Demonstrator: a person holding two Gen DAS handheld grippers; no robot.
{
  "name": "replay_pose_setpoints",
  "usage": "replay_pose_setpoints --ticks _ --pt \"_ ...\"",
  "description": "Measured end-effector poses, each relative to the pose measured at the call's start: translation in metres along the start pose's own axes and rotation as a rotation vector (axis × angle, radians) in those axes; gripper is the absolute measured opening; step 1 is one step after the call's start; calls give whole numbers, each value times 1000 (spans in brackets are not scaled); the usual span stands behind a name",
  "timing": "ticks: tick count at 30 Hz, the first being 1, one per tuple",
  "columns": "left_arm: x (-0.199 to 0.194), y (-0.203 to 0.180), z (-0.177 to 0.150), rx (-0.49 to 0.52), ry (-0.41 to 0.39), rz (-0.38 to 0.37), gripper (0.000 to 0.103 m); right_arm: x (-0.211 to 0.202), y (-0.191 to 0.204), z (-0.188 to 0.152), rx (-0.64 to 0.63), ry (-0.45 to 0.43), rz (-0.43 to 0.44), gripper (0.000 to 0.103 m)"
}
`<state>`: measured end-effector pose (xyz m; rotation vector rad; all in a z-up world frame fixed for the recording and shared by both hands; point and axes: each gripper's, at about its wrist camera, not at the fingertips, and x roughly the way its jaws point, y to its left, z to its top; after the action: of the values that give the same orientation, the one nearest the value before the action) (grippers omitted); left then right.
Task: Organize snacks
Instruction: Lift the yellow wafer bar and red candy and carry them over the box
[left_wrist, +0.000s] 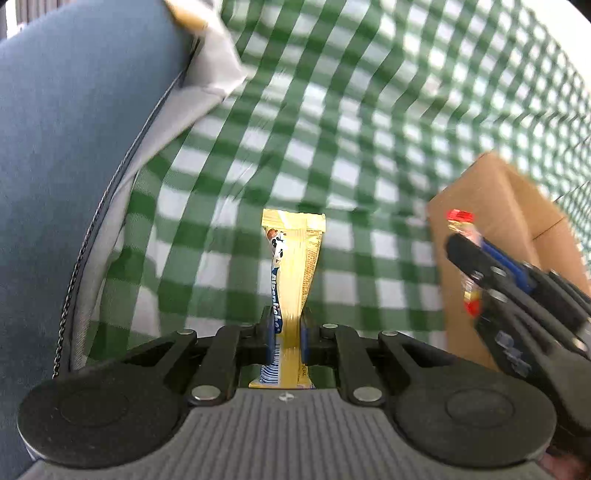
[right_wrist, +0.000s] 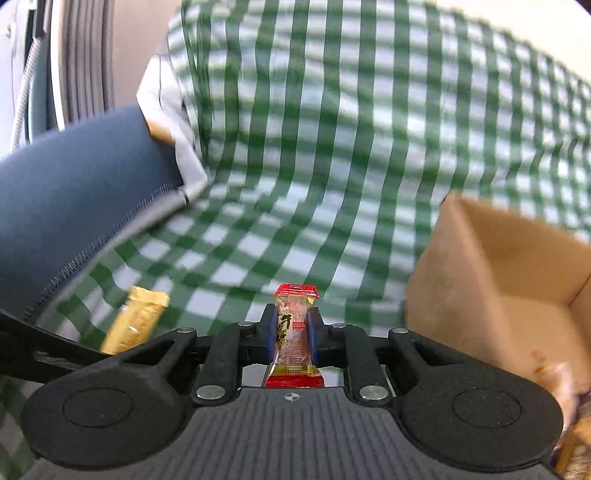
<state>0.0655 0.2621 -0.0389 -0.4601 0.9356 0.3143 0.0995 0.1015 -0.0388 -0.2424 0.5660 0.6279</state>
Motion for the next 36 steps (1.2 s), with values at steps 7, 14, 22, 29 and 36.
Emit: replay_pose_setpoints --ticks 7,14,22,29,36 --pt "-42 -28 -1 -6 -161 -135 13 -108 -40 39 41 -185 10 18" --pt "-70 -72 -5 57 -331 -239 13 -168 -93 34 1 -313 -77 18" --pt "-76 -119 -13 97 -428 -331 13 -188 -175 -7 60 -298 -254 18" --pt "-79 -141 -18 140 -447 -376 13 -199 -225 -40 82 -259 -354 18" --pt "-72 -154 -20 167 -432 -387 13 -203 -257 -52 145 -252 -388 18"
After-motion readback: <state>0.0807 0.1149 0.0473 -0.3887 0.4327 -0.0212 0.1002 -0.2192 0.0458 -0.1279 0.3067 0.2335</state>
